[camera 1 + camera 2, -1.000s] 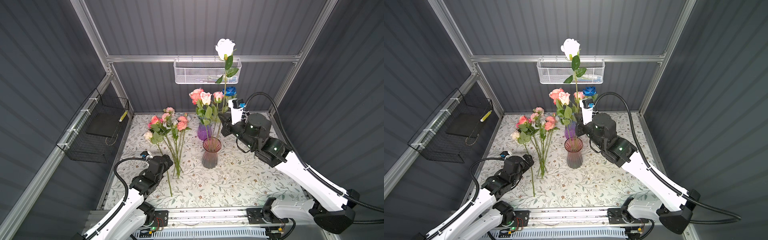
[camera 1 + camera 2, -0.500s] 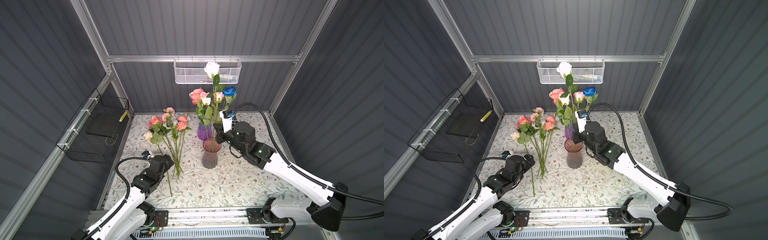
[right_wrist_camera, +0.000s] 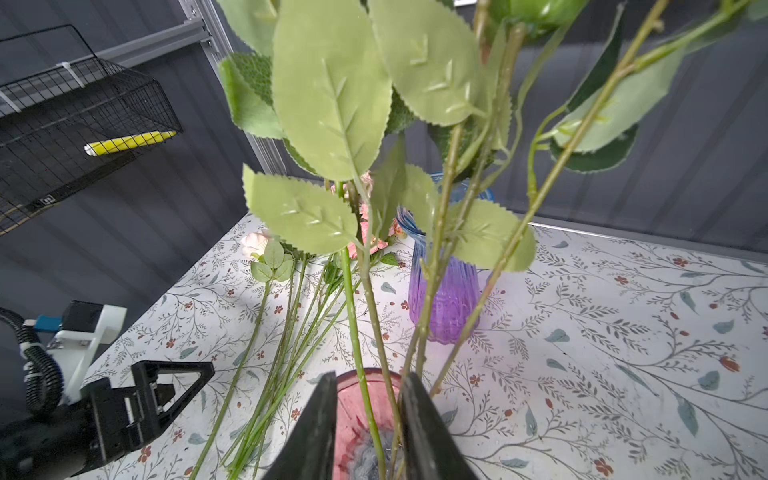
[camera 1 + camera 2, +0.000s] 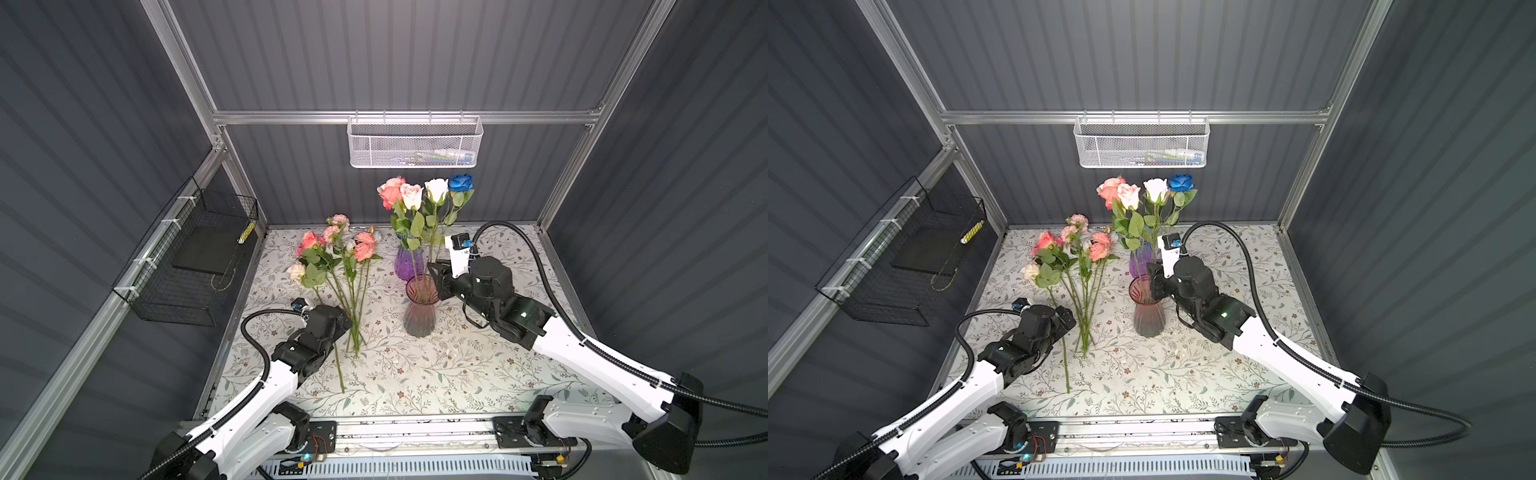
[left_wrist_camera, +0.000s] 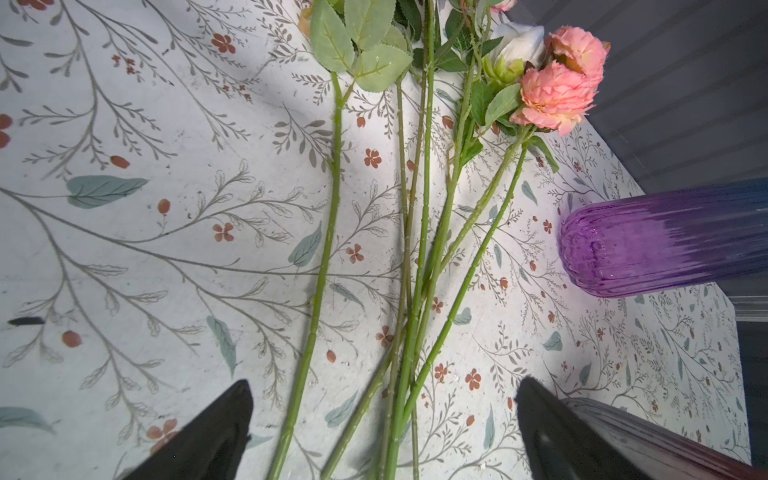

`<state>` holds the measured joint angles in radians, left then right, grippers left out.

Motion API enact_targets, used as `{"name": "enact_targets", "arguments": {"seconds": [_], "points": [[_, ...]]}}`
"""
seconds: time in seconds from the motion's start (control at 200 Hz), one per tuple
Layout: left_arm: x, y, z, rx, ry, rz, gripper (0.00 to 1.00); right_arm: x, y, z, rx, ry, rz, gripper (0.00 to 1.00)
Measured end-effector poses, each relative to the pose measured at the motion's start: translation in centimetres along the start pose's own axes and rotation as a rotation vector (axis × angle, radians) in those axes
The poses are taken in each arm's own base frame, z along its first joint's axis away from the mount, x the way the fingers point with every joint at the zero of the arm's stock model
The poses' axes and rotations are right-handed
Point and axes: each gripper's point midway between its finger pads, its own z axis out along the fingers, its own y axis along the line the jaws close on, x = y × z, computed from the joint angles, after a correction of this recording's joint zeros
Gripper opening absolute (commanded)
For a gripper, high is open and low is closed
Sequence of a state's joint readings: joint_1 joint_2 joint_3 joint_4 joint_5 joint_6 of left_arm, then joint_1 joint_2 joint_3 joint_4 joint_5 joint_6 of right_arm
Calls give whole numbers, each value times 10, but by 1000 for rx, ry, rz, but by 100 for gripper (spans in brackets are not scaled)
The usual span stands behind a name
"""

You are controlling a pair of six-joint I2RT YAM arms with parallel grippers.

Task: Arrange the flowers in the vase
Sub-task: 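Lower the white rose stem into the pink-to-grey vase and open the right gripper, then grasp another rose stem from the bunch with the left gripper while the right gripper withdraws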

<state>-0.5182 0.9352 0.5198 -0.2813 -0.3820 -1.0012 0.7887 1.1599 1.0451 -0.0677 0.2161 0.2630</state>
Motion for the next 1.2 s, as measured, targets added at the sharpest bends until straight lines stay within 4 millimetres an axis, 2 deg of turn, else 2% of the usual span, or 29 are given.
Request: {"name": "enact_targets", "arguments": {"seconds": [0.245,0.37,0.465,0.62,0.69,0.78,0.93,1.086,1.151,1.201], "points": [[-23,-26,-4,23,-45,62,99,-9,3,-33,-33,-41,16,34],[-40,-42,-5,11,-76,134,97,-9,-10,-51,9,-83,21,36],[-52,-54,-3,-14,-89,195,90,10,-31,-59,76,-92,35,36],[-69,-65,5,-51,-98,277,66,63,-69,-62,179,-25,89,37],[-74,-63,16,-84,-84,296,59,78,-81,-64,211,-5,116,37],[-76,-55,35,-135,-49,317,52,81,-87,-66,229,-3,143,37],[-70,-39,69,-222,33,336,53,78,-88,-65,219,-22,173,38],[-67,-20,89,-314,88,343,53,85,-85,-61,199,-11,191,38],[-65,-11,97,-350,109,344,46,89,-86,-59,195,-2,196,39],[-63,-3,103,-376,129,345,45,93,-86,-58,193,6,197,39]]}}
